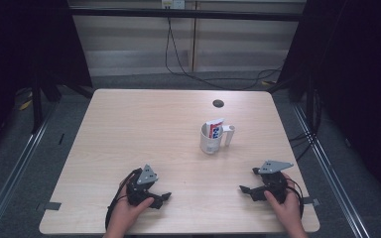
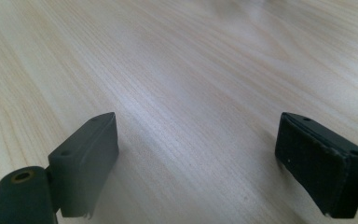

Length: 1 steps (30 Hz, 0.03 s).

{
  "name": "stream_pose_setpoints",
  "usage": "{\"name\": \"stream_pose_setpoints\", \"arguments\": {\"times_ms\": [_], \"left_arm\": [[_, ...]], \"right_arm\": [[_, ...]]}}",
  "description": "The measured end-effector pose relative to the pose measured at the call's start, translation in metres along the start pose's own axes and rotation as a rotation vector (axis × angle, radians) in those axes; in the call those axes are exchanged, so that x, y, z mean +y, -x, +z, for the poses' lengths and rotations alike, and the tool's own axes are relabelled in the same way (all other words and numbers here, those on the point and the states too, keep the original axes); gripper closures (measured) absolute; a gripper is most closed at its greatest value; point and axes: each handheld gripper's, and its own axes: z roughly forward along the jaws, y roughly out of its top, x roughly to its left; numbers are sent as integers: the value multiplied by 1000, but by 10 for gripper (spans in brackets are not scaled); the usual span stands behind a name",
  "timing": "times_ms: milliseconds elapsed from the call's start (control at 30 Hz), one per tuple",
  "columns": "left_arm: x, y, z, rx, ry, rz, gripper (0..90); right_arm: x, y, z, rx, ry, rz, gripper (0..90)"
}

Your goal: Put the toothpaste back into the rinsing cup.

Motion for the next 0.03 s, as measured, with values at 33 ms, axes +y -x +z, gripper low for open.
{"name": "stream_pose_setpoints", "arguments": {"times_ms": [33], "left_arm": [[0,0,0,1,1,-1,147]], "right_arm": [[0,0,0,0,0,0,130]]}}
